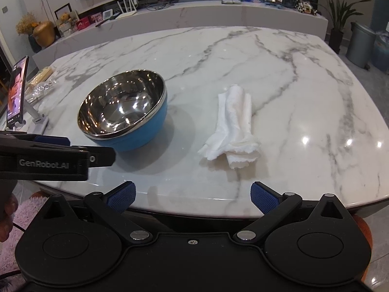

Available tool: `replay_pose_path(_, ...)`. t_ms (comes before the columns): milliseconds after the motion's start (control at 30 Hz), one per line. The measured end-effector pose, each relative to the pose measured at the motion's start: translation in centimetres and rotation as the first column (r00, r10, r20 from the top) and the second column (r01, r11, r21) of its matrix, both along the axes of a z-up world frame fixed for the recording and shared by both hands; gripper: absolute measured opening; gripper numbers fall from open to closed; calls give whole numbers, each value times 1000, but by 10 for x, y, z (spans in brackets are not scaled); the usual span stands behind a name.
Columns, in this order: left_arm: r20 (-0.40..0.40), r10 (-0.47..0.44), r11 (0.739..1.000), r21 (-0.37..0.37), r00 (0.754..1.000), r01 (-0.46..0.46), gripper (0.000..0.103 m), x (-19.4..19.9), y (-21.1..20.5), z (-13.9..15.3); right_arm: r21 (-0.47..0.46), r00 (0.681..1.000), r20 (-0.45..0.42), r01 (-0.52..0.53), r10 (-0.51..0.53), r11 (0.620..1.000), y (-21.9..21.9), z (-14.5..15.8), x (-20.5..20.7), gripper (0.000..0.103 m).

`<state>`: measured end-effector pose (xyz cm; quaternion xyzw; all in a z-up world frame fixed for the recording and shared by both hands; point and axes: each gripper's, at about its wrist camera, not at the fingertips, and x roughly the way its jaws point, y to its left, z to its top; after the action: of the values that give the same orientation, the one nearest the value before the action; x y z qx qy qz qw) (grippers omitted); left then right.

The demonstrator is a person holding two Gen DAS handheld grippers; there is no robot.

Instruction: Clean bowl

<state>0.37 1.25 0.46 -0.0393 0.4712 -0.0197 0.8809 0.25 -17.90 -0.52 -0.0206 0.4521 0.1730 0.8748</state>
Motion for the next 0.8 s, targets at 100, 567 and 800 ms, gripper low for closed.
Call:
replay_pose_path(100, 0, -11, 1000, -14, 1000, 11, 87, 1, 2, 6, -3, 1000, 6, 0, 0, 1000, -2, 3, 3, 99)
replay_pose_path(567, 36, -7, 999, -42, 999, 9, 60, 30, 14, 25, -22, 1000, 29, -2, 3, 1000, -3, 17, 24, 99)
replay_pose_path(800, 5, 22, 997, -72, 1000, -22, 73, 54, 23, 14, -48, 999, 33, -5, 6, 999, 0, 19, 43, 99)
